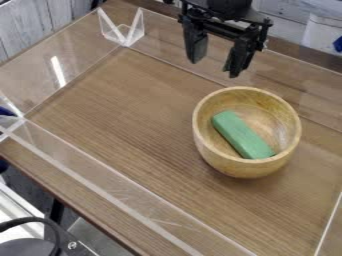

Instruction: Remove the green block from inside the brown bowl and put it on the table

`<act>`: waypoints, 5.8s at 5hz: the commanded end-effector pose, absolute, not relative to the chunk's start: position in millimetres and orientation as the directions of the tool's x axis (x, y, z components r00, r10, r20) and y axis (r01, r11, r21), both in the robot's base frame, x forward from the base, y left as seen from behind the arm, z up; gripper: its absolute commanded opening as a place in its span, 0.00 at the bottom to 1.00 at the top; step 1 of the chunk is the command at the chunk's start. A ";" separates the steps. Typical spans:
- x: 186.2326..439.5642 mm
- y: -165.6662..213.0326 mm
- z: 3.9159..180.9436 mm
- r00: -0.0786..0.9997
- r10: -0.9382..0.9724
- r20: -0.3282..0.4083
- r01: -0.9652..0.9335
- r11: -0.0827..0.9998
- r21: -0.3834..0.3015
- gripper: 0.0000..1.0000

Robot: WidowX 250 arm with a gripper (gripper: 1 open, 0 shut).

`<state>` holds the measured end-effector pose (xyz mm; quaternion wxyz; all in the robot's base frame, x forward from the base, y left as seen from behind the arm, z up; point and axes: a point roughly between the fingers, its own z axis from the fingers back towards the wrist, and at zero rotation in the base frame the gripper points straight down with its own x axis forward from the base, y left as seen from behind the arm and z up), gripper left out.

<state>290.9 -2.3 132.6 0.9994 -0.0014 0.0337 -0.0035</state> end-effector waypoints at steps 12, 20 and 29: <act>297.0 -64.2 53.3 0.950 0.278 -0.141 -0.290 0.955 -0.069 1.00; 286.8 -65.1 16.1 0.919 0.380 -0.111 -0.395 0.891 -0.225 0.00; 220.0 67.9 60.8 0.756 0.654 0.023 -0.643 0.750 -0.155 0.00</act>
